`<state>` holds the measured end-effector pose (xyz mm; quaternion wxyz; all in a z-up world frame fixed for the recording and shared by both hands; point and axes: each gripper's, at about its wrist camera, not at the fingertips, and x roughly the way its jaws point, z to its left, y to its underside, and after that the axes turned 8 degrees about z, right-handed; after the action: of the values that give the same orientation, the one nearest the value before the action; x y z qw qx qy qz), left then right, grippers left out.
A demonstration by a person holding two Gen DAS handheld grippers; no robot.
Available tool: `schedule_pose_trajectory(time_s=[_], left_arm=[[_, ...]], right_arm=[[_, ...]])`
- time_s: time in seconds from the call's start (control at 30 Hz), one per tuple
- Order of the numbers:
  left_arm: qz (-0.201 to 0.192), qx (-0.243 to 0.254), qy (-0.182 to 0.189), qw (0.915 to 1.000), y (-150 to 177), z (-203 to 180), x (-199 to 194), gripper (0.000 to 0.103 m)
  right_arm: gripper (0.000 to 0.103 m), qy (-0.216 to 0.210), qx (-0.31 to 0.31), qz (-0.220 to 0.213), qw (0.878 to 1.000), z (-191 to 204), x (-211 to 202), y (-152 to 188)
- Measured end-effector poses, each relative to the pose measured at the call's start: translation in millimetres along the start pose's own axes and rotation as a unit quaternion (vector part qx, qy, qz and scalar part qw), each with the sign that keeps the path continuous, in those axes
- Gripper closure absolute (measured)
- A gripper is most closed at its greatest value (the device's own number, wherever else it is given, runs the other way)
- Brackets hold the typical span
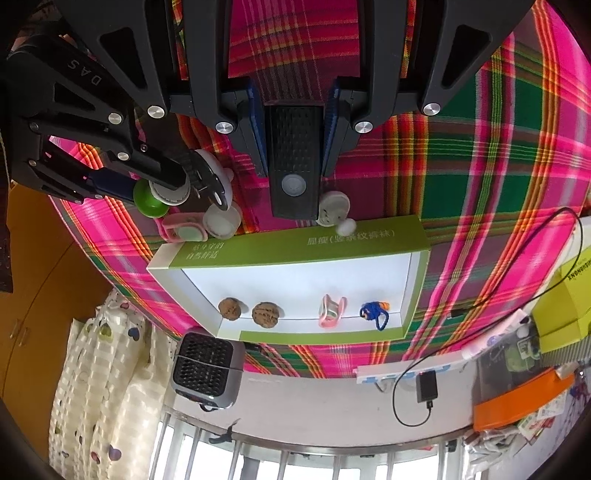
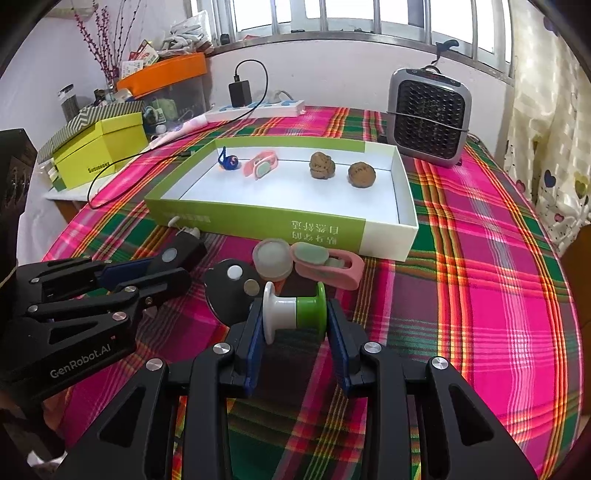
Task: Organize objects
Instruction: 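Carry the black box and the spool over the white tray with both tools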
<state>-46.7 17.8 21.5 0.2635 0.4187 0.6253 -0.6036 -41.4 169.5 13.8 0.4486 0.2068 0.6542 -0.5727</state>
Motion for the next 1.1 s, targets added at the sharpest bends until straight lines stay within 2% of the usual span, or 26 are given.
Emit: schedule_pose_trajectory(time_s=[0.43,1.1], left_arm=[[-0.016,-0.005,0.006,0.9998,-1,3,-14,0.078],[-0.042,-0.013,0.001,0.999,-20,15,-28,0.078]], right_arm=[[0.069,0.0,-0.007,-0.01,1.0,6,-9,-4],[0.069,-0.011,-0.02,-0.032,0.999,9,-18,-26]])
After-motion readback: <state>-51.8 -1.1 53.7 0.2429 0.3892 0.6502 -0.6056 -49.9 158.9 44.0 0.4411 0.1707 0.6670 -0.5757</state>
